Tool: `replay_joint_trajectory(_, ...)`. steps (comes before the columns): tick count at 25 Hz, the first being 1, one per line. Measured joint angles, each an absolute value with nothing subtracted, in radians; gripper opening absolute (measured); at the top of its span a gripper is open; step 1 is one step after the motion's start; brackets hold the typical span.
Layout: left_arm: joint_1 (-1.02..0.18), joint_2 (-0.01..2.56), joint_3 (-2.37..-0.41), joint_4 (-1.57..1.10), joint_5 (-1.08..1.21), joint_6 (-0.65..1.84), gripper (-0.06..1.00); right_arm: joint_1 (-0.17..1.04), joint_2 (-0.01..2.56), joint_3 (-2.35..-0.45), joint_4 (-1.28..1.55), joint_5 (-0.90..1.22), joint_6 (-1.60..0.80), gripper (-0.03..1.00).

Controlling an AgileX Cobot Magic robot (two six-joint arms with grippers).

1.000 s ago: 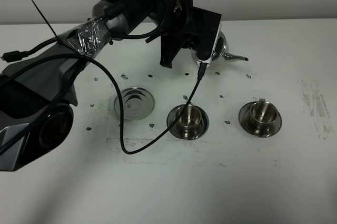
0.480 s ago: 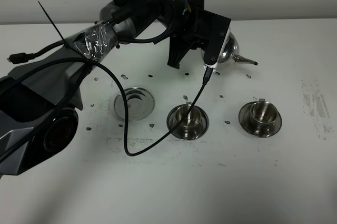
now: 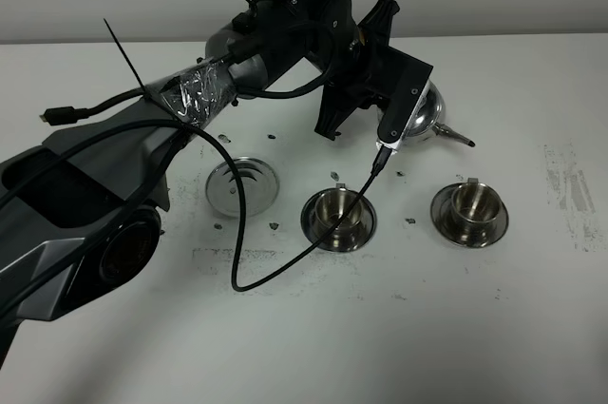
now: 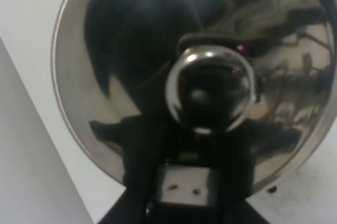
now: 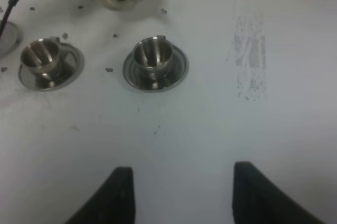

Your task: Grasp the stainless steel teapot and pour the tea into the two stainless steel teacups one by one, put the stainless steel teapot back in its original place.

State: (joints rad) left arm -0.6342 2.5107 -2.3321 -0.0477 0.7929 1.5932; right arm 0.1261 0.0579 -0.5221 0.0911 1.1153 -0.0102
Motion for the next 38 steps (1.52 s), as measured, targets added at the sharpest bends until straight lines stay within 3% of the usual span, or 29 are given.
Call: replay_joint_trajectory(38,-0.680,2.522,-2.332,0.014,0.774,1.732,0.19,0.126,0.058,-0.522,0.091,1.115,-0.010,0.41)
